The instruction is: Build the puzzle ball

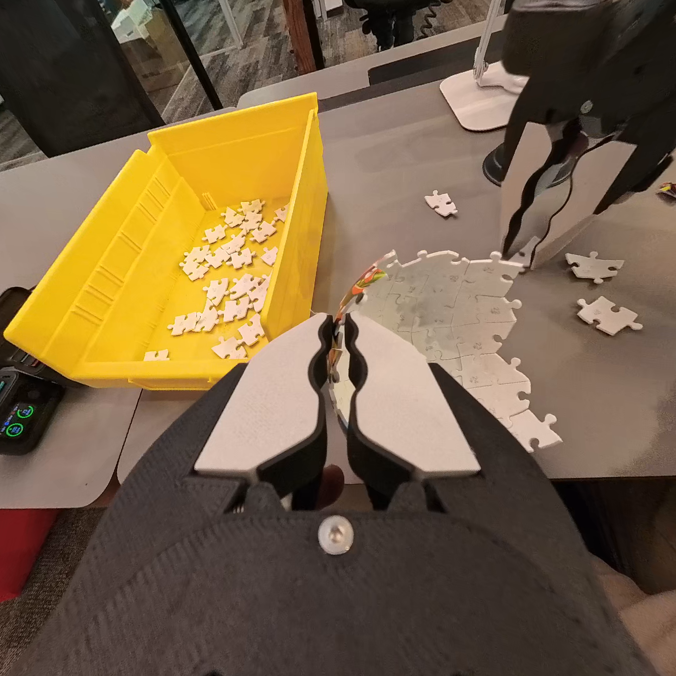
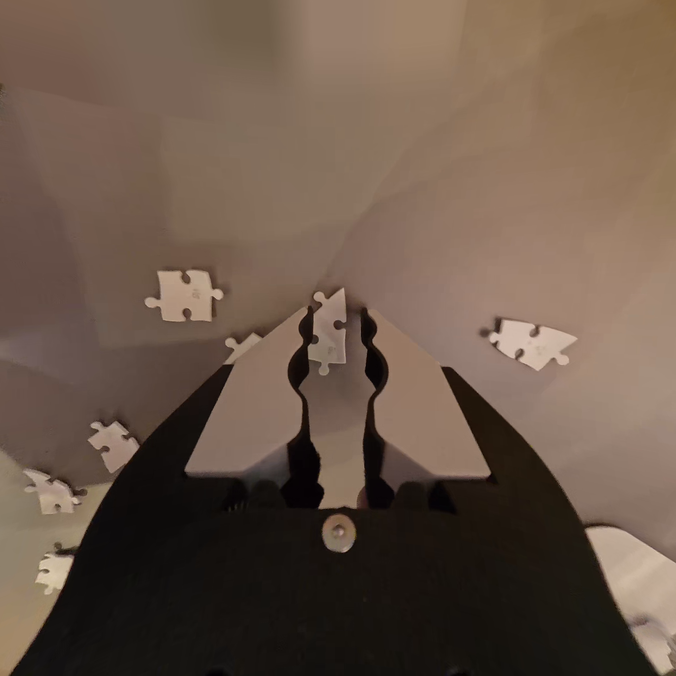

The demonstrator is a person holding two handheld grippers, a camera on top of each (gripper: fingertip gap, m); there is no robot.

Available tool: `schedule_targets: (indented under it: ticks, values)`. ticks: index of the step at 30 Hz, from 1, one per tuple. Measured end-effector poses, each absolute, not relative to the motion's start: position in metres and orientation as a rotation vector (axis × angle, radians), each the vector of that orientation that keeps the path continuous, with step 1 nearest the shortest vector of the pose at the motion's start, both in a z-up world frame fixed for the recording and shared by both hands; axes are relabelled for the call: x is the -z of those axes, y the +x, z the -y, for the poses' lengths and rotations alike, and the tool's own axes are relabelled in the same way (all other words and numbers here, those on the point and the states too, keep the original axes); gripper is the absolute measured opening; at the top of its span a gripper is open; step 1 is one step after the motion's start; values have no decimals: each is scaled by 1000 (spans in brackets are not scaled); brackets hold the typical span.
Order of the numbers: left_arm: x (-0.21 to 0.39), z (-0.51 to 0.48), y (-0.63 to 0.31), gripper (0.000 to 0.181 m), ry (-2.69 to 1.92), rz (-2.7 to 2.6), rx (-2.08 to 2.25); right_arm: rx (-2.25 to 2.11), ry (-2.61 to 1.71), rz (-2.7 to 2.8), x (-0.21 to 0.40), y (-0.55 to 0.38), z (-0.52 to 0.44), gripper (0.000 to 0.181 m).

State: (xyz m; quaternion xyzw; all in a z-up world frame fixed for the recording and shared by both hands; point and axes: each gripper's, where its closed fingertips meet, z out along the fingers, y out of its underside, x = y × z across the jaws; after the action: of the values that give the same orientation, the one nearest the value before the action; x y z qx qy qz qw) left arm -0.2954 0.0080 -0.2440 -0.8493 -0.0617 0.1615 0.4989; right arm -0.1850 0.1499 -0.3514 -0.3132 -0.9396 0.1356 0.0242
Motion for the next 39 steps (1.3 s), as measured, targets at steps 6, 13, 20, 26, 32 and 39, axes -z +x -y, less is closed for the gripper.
schedule_targets:
  ticks: [6,13,20,26,32,39]
  values:
    - [246,-10,-296,6,-2058,152,-381,-494,-1157,2843,352,-188,-154,10]
    - [246,-11,-293,6,-2056,147,-369,-638,-1477,2587,337,-180,-175,0]
    - [246,-13,-291,6,-2058,147,-365,-709,-1727,2338,329,-151,-191,0]
    - [249,-17,-287,6,-2067,136,-359,-885,-1992,1972,330,-141,-198,0]
    - [249,-23,-282,6,-2067,117,-350,-1153,-2091,1759,331,-138,-182,0]
    - [248,-27,-279,6,-2067,99,-347,-1140,-2016,1841,329,-142,-178,0]
